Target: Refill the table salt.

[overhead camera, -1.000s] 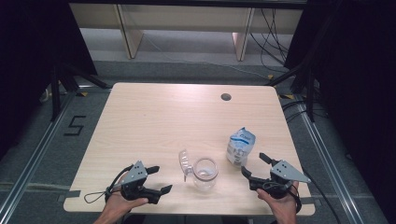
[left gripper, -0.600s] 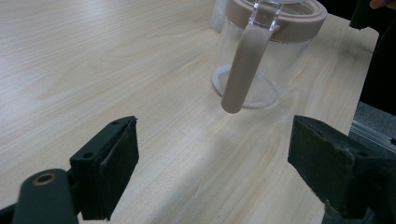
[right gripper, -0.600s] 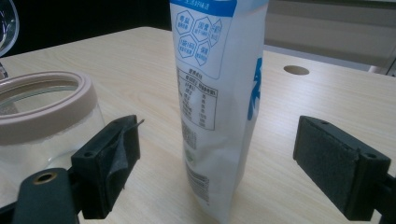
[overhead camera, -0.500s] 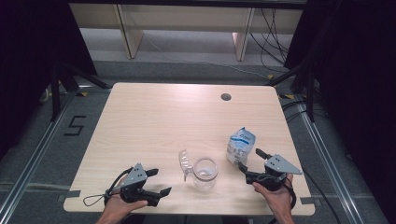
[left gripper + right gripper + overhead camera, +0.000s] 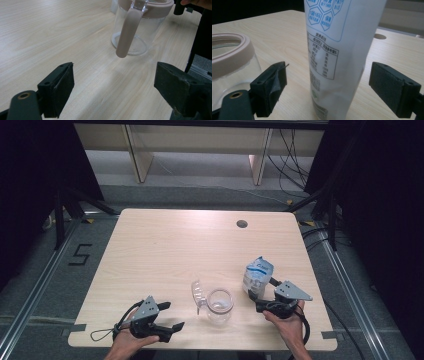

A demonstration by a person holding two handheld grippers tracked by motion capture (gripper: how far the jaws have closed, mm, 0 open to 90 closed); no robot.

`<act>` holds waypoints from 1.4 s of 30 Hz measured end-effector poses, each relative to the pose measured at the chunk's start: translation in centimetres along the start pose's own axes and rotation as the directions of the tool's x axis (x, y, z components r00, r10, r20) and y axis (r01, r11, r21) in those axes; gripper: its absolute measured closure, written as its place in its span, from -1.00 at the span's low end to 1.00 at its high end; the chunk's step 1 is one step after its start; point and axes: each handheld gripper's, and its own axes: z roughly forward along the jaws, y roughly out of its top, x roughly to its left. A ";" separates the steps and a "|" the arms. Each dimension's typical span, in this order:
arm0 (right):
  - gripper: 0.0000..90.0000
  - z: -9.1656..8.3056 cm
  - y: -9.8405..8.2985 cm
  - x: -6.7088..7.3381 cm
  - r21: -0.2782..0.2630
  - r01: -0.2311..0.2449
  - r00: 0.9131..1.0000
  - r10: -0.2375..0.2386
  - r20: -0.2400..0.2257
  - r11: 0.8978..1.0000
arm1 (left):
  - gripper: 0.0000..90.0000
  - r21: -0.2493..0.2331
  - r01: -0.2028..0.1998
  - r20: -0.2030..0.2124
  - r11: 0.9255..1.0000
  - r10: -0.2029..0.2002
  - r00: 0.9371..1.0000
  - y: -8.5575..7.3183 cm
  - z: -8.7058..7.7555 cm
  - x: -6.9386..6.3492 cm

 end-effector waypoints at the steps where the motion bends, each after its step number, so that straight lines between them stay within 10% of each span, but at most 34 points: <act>1: -0.65 0.2 0.0 0.0 -0.012 0.006 1.000 -0.006 0.017 1.000 | -0.65 0.000 0.004 0.001 1.000 -0.004 1.000 0.0 0.0 0.0; 42: -0.59 3.5 -0.3 -0.2 -0.054 -0.006 0.999 0.009 0.041 0.999 | -0.65 -0.014 0.011 -0.001 1.000 -0.011 1.000 -0.1 -0.1 0.1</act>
